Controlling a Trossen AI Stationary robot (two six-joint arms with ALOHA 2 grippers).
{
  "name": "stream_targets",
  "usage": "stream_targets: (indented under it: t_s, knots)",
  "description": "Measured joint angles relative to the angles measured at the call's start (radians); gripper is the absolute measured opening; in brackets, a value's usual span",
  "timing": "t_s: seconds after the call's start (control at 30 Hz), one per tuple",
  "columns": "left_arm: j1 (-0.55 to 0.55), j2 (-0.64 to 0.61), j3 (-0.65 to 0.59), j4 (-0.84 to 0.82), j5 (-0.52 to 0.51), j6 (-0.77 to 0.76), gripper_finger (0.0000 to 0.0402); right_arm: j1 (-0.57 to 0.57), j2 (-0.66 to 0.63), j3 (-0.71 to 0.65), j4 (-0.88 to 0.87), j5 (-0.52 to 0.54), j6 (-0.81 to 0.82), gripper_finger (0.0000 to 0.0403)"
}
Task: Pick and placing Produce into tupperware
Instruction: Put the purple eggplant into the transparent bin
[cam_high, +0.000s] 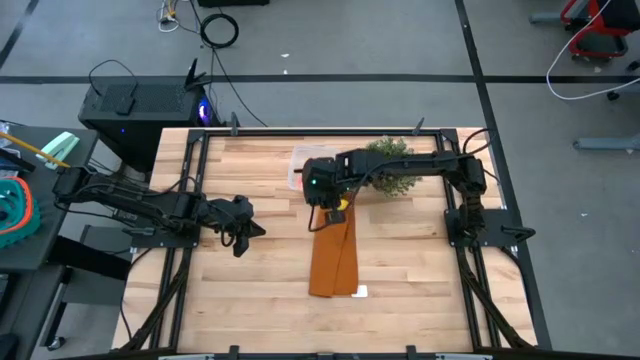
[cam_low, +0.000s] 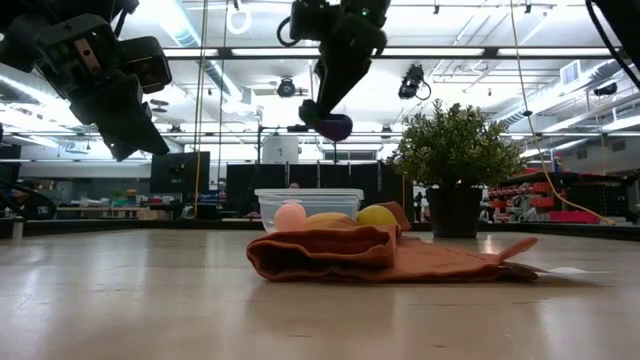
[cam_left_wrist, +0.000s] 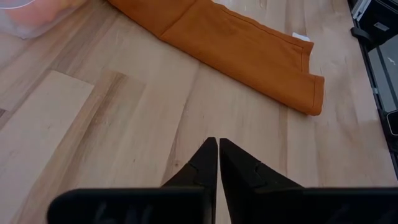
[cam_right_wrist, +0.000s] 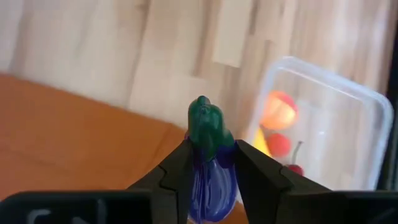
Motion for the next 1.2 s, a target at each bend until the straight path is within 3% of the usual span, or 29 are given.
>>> stream_targets:
  t_s: [0.47,0.63,0.8,1.03,1.2]
  knots:
    - [0.000,0.000,0.000,0.001,0.000,-0.021,0.0015,-0.122,0.022,0.111,0.106,0.020,-0.044,0.0116]
    - [0.000,0.000,0.000,0.000,0.000,-0.026,0.0022,-0.140,0.149,0.292,0.096,0.016,-0.045,0.0116]
    - [0.000,0.000,0.000,-0.001,0.000,-0.045,0.0019,-0.175,0.300,0.506,-0.043,0.015,-0.045,0.0116]
    - [0.000,0.000,0.000,-0.001,-0.002,-0.050,0.0015,-0.259,0.307,0.476,-0.164,0.022,-0.033,0.0113]
    - [0.003,0.000,0.000,-0.003,-0.007,-0.042,0.0022,-0.307,0.317,0.474,-0.126,0.019,-0.011,0.0108]
